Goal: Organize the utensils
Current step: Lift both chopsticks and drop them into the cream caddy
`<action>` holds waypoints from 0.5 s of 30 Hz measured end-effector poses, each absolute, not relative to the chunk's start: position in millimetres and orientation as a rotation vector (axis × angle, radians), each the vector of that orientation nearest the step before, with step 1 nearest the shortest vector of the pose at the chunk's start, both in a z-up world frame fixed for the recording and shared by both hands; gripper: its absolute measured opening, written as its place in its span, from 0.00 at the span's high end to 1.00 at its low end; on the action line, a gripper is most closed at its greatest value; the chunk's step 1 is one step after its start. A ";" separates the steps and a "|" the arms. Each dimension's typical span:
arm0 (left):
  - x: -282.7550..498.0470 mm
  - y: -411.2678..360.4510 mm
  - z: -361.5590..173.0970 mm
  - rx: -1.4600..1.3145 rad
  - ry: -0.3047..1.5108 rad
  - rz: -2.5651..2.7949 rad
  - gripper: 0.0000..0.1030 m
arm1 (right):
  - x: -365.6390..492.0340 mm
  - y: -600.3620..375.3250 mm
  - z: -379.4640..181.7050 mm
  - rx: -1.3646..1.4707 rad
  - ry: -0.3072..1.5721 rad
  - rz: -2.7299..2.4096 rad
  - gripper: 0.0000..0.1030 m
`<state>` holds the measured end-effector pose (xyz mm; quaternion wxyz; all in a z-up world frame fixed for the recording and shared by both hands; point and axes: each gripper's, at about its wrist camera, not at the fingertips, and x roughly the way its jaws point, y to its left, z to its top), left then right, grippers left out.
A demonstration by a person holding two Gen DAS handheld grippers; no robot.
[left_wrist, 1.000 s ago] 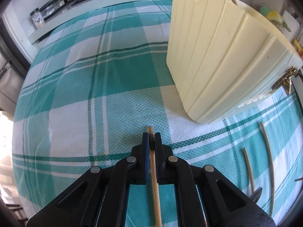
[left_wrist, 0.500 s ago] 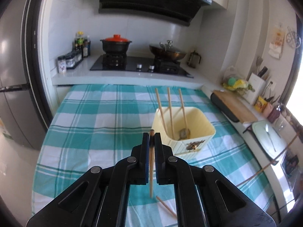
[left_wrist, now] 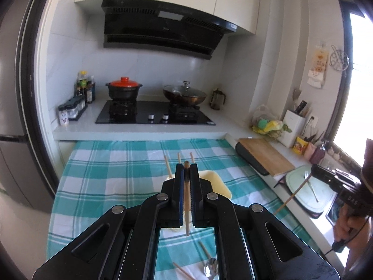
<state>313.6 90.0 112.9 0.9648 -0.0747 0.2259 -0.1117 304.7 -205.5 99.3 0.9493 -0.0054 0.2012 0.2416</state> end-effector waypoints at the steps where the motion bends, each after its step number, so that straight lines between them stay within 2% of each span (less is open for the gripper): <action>1: 313.5 89.3 117.6 -0.152 0.449 -0.229 0.98 | 308.3 -204.0 103.2 -0.008 0.404 0.492 0.94; 9: 343.6 79.6 150.5 -0.146 0.395 -0.220 0.98 | 343.1 -184.8 142.5 -0.036 0.292 0.453 0.94; 15: 385.0 70.7 137.0 -0.148 0.447 -0.202 0.98 | 385.8 -169.5 143.8 -0.047 0.289 0.440 0.94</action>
